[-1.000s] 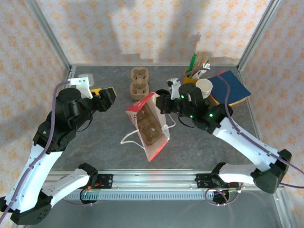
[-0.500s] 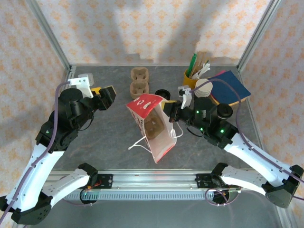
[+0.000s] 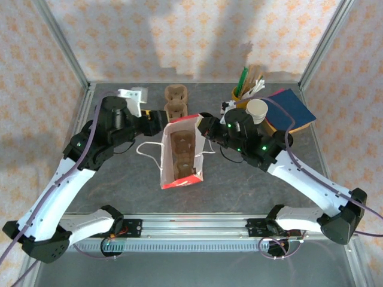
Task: Pack the takeout coffee
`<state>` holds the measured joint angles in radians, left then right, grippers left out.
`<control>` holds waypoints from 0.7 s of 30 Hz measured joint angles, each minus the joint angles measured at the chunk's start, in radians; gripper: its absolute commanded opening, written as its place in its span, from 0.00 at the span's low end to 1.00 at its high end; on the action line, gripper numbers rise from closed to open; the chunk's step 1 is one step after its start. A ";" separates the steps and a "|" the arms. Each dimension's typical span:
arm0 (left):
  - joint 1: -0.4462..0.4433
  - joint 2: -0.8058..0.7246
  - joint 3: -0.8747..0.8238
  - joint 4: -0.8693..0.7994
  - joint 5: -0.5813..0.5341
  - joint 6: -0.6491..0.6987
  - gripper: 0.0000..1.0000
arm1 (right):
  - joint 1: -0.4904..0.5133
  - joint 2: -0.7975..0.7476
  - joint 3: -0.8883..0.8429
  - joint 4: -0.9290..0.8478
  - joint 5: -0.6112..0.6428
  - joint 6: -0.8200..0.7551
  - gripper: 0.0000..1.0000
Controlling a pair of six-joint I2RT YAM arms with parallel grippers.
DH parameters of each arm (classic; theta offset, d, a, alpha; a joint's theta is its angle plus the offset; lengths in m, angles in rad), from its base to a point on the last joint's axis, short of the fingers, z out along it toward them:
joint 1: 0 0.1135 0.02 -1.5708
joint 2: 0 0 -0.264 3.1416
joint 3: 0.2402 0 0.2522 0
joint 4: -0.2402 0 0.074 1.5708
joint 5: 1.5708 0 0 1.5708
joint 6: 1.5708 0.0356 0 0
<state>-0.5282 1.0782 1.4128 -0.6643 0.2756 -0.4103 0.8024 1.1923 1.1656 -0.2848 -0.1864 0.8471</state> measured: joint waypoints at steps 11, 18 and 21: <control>-0.141 0.149 0.118 -0.163 0.001 -0.070 0.47 | -0.029 0.061 -0.079 0.042 0.061 0.273 0.00; -0.211 0.266 0.107 -0.251 -0.039 -0.111 0.39 | -0.058 0.051 -0.142 0.073 0.059 0.317 0.00; -0.221 0.312 0.091 -0.277 -0.051 -0.115 0.33 | -0.059 0.038 -0.159 0.089 0.056 0.324 0.00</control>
<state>-0.7490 1.3903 1.5040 -0.9417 0.2249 -0.5255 0.7437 1.2304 1.0061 -0.1963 -0.1307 1.1713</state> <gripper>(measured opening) 0.356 0.053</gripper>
